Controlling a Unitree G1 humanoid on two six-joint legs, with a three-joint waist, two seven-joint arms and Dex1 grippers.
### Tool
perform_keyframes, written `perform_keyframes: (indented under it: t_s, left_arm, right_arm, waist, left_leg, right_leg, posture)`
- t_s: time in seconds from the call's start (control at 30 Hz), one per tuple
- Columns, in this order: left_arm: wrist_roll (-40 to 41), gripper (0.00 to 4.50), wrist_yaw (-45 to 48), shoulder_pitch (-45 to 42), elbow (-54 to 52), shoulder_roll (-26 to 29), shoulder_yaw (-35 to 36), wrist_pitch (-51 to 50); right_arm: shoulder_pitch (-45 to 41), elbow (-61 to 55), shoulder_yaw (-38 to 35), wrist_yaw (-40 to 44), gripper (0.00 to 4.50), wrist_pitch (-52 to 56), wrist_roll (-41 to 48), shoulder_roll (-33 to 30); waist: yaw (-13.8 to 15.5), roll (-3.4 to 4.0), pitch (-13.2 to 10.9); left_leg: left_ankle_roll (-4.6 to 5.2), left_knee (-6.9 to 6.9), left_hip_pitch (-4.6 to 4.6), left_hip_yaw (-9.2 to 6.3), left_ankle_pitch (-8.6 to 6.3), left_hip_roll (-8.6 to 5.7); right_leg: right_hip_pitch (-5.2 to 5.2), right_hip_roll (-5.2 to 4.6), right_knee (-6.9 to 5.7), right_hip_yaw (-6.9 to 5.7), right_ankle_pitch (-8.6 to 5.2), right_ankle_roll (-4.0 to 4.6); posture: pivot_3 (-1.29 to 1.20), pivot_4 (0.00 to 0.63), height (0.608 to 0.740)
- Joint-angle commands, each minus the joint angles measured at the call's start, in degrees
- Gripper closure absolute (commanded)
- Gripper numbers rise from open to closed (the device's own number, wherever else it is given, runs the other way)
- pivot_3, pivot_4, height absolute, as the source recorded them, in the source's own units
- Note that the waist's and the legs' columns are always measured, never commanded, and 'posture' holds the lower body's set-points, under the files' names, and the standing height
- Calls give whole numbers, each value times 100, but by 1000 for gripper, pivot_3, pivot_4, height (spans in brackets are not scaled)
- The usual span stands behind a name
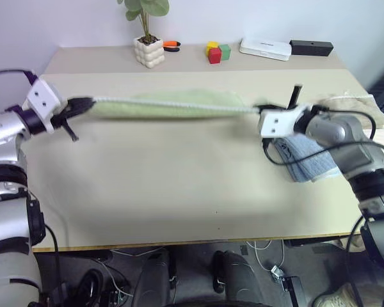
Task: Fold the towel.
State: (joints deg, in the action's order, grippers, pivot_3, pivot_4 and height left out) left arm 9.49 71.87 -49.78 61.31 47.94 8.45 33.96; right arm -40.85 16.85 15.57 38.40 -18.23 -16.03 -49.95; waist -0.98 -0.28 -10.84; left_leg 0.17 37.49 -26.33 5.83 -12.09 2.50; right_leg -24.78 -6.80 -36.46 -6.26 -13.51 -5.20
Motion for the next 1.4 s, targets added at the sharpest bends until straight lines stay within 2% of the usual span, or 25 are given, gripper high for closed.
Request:
perform_keyframes:
  t_s: [0.03,0.13,0.17,0.3,0.43,0.53,0.63,0.77,0.9,0.97,1.1,1.4]
  left_arm:
    - [432,4500,680,1024,-830,133,151,35]
    - [663,4500,950,1726,-1409,265,218,-241]
    - [699,4500,989,1843,-1557,309,238,-325]
    - [911,4500,1178,2284,-2094,472,324,-856]
    - [1332,4500,1318,3307,-3303,667,506,-1628]
    - [1630,4500,1229,3906,-4135,771,685,-2254]
    - [1721,4500,1083,4338,-4726,781,834,-2523]
    - [1741,4500,938,4559,-5015,736,912,-2708]
    - [1744,4500,853,4561,-5066,692,927,-2725]
    - [1626,4500,688,4297,-4850,614,847,-2618]
    - [1527,4500,408,3534,-4262,416,742,-2567]
    - [851,4500,119,1926,-2394,59,367,-1739]
  right_arm:
    - [815,-1386,-417,1156,4456,468,900,-659]
    - [1411,-2214,-694,1845,4456,1020,1515,-1078]
    - [1513,-2383,-764,1998,4456,1155,1635,-1183]
    - [1806,-2806,-996,2411,4456,1666,2065,-1359]
    - [2448,-2902,-1077,2671,4456,1679,1915,-1624]
    - [2590,-2915,-1159,2694,4456,1681,1843,-1660]
    - [2884,-3015,-1225,2970,4456,1879,1944,-1839]
    - [2965,-3055,-1274,3143,4456,2200,2020,-1937]
    - [2870,-3028,-1302,3083,4456,2233,2036,-1797]
    - [2585,-2748,-1165,2890,4456,2111,1801,-1646]
    - [2035,-2340,-871,2818,4456,2035,1508,-1388]
    - [842,-1320,-360,2371,4456,1507,755,-573]
  waist:
    - [-3,4,3]
    - [-3,0,2]
    - [4,-4,-1]
    - [62,-9,2]
    - [47,-9,10]
    - [34,-8,6]
    - [48,-8,7]
    - [46,-7,7]
    - [45,-7,7]
    - [40,-8,7]
    - [60,-9,8]
    - [32,-11,8]
  left_leg:
    - [0,2,5,1,0,3]
    - [10,-24,57,8,-10,10]
    - [35,-21,56,11,-25,14]
    - [35,1,57,3,-26,31]
    - [54,-3,77,0,-41,42]
    - [63,-5,68,15,-48,39]
    - [50,-2,67,23,-40,35]
    - [46,-6,84,12,-41,44]
    - [47,-11,83,12,-42,44]
    - [47,-12,82,14,-41,43]
    - [46,-6,82,19,-40,39]
    - [40,-6,75,41,-33,24]
  right_leg:
    - [3,0,-4,0,0,0]
    - [41,0,17,4,-1,1]
    - [39,1,15,4,0,3]
    - [40,7,8,0,10,22]
    - [56,-6,26,6,4,38]
    - [45,-7,24,16,13,21]
    - [41,1,17,13,12,23]
    - [43,-2,26,13,1,41]
    - [42,-2,27,15,1,42]
    - [44,-2,27,16,2,40]
    - [38,0,25,12,3,40]
    - [44,4,17,13,13,21]
  posture:
    - [0,150,740]
    - [0,150,740]
    - [0,150,740]
    - [0,150,740]
    - [0,150,740]
    - [0,150,740]
    - [0,150,740]
    - [0,150,740]
    - [0,150,740]
    - [0,150,740]
    - [0,150,740]
    - [0,150,740]
